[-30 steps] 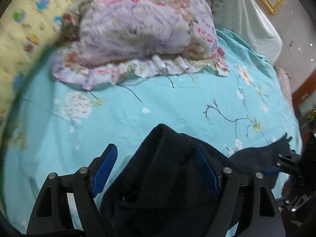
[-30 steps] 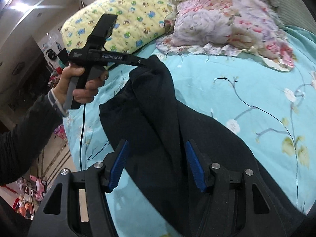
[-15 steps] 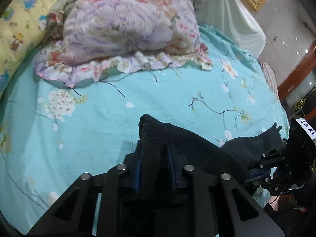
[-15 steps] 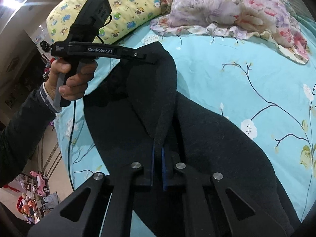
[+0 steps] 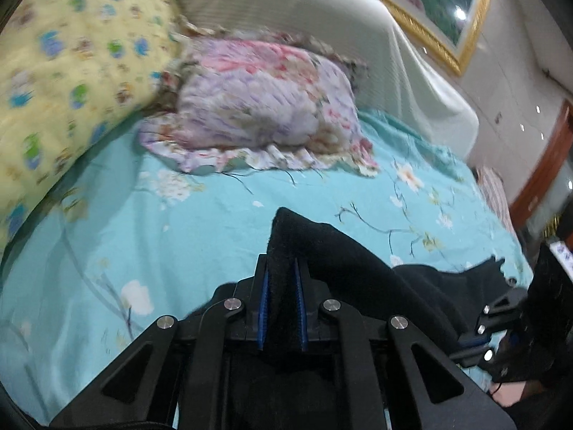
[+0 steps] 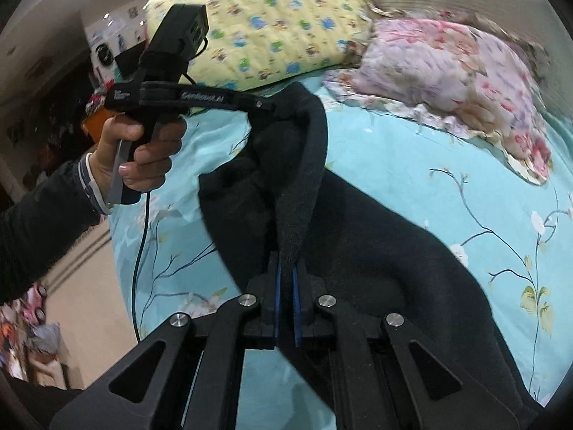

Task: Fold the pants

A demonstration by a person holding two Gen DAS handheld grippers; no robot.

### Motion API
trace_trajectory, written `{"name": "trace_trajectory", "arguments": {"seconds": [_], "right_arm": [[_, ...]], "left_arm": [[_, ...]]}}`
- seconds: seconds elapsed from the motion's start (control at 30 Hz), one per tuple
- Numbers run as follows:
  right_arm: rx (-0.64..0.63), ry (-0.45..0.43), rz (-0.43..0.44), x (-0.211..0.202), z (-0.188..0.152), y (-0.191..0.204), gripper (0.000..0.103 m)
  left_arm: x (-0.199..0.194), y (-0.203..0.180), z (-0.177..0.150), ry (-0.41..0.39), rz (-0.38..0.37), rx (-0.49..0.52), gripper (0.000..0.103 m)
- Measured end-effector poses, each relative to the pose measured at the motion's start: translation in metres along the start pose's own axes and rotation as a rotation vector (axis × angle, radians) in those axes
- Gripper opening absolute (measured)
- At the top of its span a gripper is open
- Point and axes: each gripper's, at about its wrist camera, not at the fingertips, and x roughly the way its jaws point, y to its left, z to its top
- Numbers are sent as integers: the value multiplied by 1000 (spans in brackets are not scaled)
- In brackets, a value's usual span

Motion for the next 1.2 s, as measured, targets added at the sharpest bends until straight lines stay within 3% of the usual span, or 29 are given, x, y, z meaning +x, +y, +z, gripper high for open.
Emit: {"name": "trace_trajectory", "arguments": {"seconds": [0.1, 0.4, 0.77, 0.87, 1.07, 1.17, 1.2], "right_arm": [[-44, 13, -28, 8, -7, 13, 6], [-38, 44, -42, 22, -16, 20, 6], [-4, 57, -11, 22, -18, 21, 10], [8, 56, 15, 20, -19, 22, 12], [25, 34, 49, 15, -19, 25, 17], [47, 17, 61, 10, -17, 23, 29], [54, 10, 63, 7, -18, 23, 38]], "left_arm": [[-11, 7, -14, -39, 15, -47, 12], [-20, 27, -46, -55, 37, -166, 12], [-38, 35, -82, -34, 98, -312, 15], [-48, 37, -92, -35, 119, -372, 26], [-71, 26, -105, -56, 136, -457, 68], [-77, 18, -104, -54, 127, -482, 73], [-77, 16, -103, -50, 130, -487, 74]]}}
